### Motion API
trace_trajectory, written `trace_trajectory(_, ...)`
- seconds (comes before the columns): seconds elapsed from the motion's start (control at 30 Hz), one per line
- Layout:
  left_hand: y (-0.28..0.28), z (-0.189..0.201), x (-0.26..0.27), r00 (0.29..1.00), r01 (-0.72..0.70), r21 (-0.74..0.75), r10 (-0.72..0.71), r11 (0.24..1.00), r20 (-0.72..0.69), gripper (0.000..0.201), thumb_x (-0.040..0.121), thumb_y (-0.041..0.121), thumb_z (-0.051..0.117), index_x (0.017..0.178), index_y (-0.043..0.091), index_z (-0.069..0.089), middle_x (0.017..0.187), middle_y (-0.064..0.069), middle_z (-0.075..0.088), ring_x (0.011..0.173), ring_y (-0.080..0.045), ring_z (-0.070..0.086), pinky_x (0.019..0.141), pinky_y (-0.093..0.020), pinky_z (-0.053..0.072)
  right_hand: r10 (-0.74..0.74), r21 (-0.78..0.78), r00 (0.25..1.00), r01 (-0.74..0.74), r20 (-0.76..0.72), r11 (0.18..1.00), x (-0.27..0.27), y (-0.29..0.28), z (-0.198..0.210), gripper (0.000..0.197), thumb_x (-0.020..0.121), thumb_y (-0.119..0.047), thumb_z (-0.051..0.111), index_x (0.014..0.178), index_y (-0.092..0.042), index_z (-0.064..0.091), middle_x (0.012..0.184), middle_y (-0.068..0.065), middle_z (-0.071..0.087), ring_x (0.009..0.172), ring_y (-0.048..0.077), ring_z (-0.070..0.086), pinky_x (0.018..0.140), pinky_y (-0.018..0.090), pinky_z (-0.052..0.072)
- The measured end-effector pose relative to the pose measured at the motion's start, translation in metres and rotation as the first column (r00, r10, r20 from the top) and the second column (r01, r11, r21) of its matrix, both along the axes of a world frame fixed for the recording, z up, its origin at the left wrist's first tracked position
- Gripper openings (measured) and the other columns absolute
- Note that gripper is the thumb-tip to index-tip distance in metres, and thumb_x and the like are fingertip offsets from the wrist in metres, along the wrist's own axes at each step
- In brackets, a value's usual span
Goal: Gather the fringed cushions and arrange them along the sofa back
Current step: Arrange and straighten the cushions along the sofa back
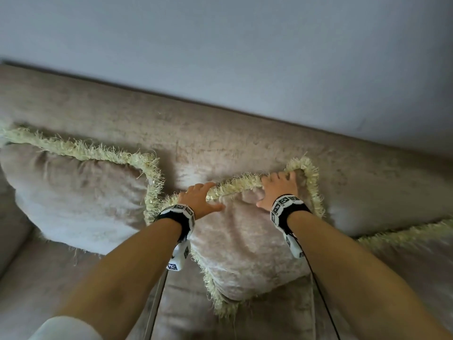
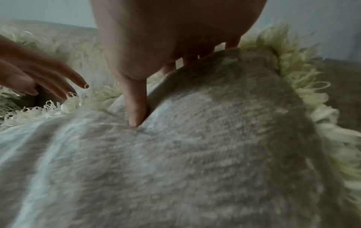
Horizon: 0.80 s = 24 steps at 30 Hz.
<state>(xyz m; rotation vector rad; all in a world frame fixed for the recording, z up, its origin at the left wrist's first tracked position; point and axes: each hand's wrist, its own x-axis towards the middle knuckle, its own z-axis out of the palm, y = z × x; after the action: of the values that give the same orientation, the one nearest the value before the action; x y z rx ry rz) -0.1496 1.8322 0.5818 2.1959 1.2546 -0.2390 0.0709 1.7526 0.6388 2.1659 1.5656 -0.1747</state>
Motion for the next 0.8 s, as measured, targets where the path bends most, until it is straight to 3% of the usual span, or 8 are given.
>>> trace_trajectory(0.2,-0.003,-0.024,0.013,0.996,-0.016,-0.081,0.009,0.997,-0.091,0.099,0.07,0.078,0.059,0.152,0.036,0.02,0.156,-0.008,0.029,0.141,-0.032,0.031,0.113,-0.059,0.025,-0.014,-0.136,0.999,0.008,-0.042,0.991,0.014,0.0,-0.016,0.08,0.074,-0.071,0.058,0.138,-0.026,0.043,0.141,0.005,0.05,0.132,0.027,0.043,0.114,0.053,0.008)
trace_trajectory(0.33,-0.015,-0.027,0.022,0.962,0.14,-0.026,-0.142,0.99,-0.231,0.091,0.077,0.081,0.047,0.146,0.023,0.036,0.149,-0.01,0.041,0.134,-0.029,0.04,0.111,-0.05,0.031,-0.107,-0.207,0.99,0.086,-0.094,0.975,0.024,-0.023,-0.032,0.075,0.078,-0.07,0.058,0.136,-0.023,0.047,0.132,0.004,0.059,0.127,0.024,0.05,0.115,0.046,0.01)
trace_trajectory(0.43,-0.03,-0.028,0.031,0.964,0.169,-0.035,-0.173,0.985,-0.203,0.081,0.081,0.076,0.047,0.14,0.022,0.041,0.137,-0.009,0.052,0.125,-0.028,0.047,0.106,-0.048,0.037,-0.17,-0.207,0.979,0.145,-0.113,0.968,0.032,-0.047,-0.044,0.063,0.078,-0.067,0.062,0.122,-0.023,0.057,0.119,-0.001,0.067,0.116,0.02,0.058,0.114,0.042,0.018)
trace_trajectory(0.57,-0.056,-0.027,0.041,0.965,0.169,-0.018,-0.169,0.985,-0.199,0.078,0.076,0.076,0.055,0.132,0.023,0.039,0.114,-0.004,0.065,0.105,-0.026,0.059,0.1,-0.044,0.041,-0.188,-0.16,0.978,0.173,-0.086,0.972,0.036,-0.072,-0.043,0.056,0.078,-0.068,0.061,0.109,-0.021,0.062,0.105,-0.004,0.07,0.103,0.018,0.064,0.104,0.036,0.034)
trace_trajectory(0.63,-0.067,-0.026,0.04,0.956,0.188,0.003,-0.183,0.982,-0.23,0.079,0.075,0.078,0.054,0.128,0.021,0.038,0.105,-0.002,0.068,0.095,-0.025,0.064,0.091,-0.04,0.047,-0.199,-0.181,0.977,0.183,-0.075,0.966,0.036,-0.08,-0.04,0.054,0.079,-0.069,0.06,0.104,-0.021,0.064,0.104,-0.003,0.07,0.101,0.019,0.065,0.094,0.034,0.043)
trace_trajectory(0.7,-0.074,-0.026,0.036,0.948,0.192,0.017,-0.181,0.981,-0.263,0.081,0.074,0.081,0.05,0.125,0.02,0.038,0.095,-0.001,0.067,0.082,-0.023,0.064,0.074,-0.034,0.053,-0.213,-0.198,0.973,0.193,-0.087,0.961,0.035,-0.085,-0.038,0.052,0.079,-0.068,0.06,0.1,-0.022,0.065,0.103,-0.003,0.07,0.1,0.02,0.065,0.088,0.033,0.047)
trace_trajectory(0.8,-0.085,-0.023,0.027,0.935,0.189,0.047,-0.165,0.981,-0.313,0.079,0.075,0.083,0.045,0.118,0.017,0.04,0.083,0.002,0.06,0.069,-0.02,0.058,0.06,-0.03,0.048,-0.219,-0.194,0.969,0.194,-0.118,0.962,0.029,-0.094,-0.037,0.052,0.078,-0.068,0.061,0.103,-0.022,0.067,0.102,-0.003,0.07,0.098,0.02,0.066,0.082,0.032,0.051)
